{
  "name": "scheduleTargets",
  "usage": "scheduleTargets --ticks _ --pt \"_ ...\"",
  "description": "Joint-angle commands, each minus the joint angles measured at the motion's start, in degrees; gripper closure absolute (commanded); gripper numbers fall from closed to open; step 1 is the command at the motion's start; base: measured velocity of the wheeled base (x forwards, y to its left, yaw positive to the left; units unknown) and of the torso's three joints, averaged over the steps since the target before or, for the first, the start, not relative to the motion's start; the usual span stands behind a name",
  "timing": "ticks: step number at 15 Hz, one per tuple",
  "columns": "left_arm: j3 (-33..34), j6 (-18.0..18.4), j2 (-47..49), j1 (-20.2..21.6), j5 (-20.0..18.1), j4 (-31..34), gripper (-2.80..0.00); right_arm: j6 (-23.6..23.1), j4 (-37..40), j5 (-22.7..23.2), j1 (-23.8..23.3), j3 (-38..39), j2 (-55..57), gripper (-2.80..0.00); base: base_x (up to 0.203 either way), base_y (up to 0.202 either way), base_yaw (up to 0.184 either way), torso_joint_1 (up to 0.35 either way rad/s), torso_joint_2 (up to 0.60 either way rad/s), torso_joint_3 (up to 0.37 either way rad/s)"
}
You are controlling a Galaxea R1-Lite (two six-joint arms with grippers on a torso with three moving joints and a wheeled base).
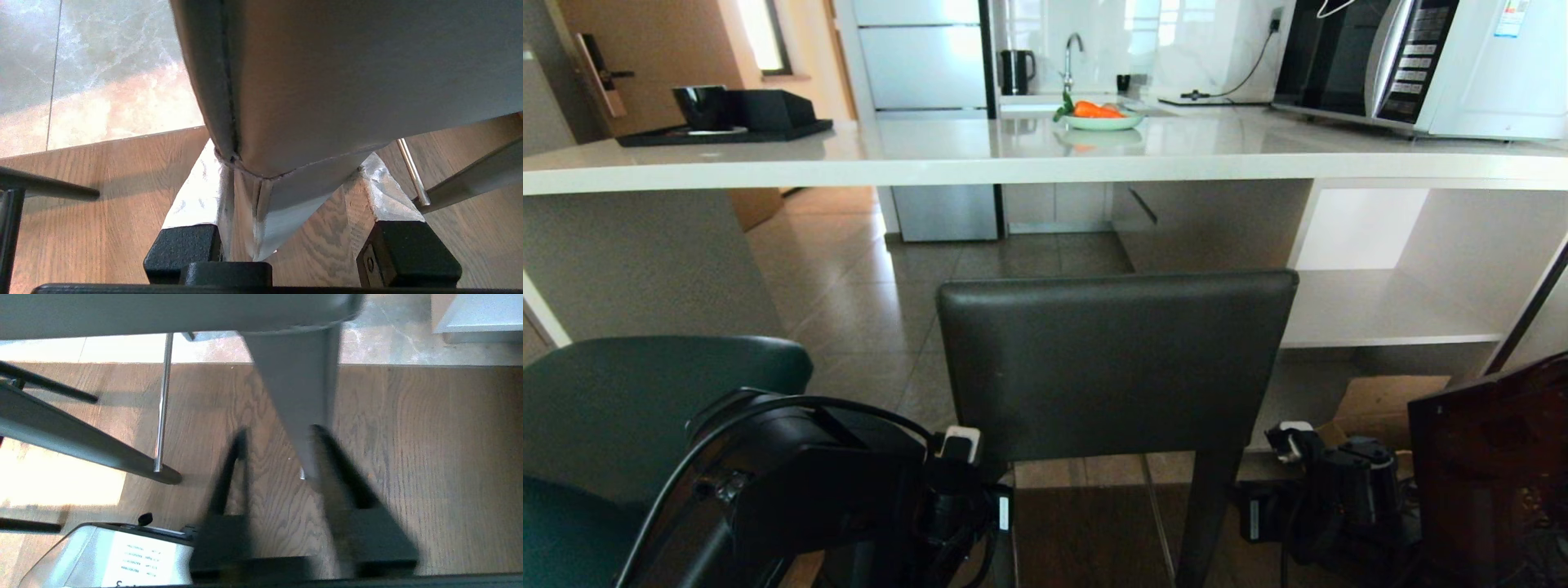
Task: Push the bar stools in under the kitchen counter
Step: Pull the gray chair out from under the dining table
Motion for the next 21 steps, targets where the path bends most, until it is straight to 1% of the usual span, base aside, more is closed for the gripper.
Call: scheduleTargets --ticks 1,2,5,11,13,14,21 --pt "-0.3 -0.1 0.3 0.0 0.1 -0.6 0.0 0.0 -0.5 -0.1 0.5 -0.2 0.5 -2.8 0.0 0.0 0.0 0.0 0.0 0.0" --pt "-0.5 0.0 0.3 -0.1 0.1 -0.6 0.0 0.1 -0.5 -0.2 0.9 -0.6 0.8 -2.8 0.0 0.0 0.0 0.0 0.0 0.0" --pt "-0.6 0.1 0.4 -0.3 0.1 -0.6 0.0 0.0 -0.5 -3.1 0.9 -5.1 3.5 -2.8 0.0 0.0 0.0 0.0 0.0 0.0" --pt "-0.6 0.0 0.5 -0.1 0.1 -0.6 0.0 -0.1 -0.5 -4.3 1.0 -11.8 9.8 -2.8 0.0 0.0 0.0 0.0 0.0 0.0" --pt "-0.6 0.0 0.4 0.0 0.1 -0.6 0.0 -0.1 -0.5 -6.1 1.0 -14.8 11.5 -2.8 0.0 0.0 0.0 0.0 0.0 0.0" --pt "-0.6 0.0 0.4 -0.1 0.1 -0.6 0.0 -0.1 -0.5 -7.3 1.0 -15.7 12.1 0.0 0.0 0.0 0.0 0.0 0.0 0.0" --pt "-0.7 -0.1 0.6 0.1 0.1 -0.6 0.0 -0.1 -0.5 -7.5 1.4 -15.8 11.9 0.0 0.0 0.0 0.0 0.0 0.0 0.0"
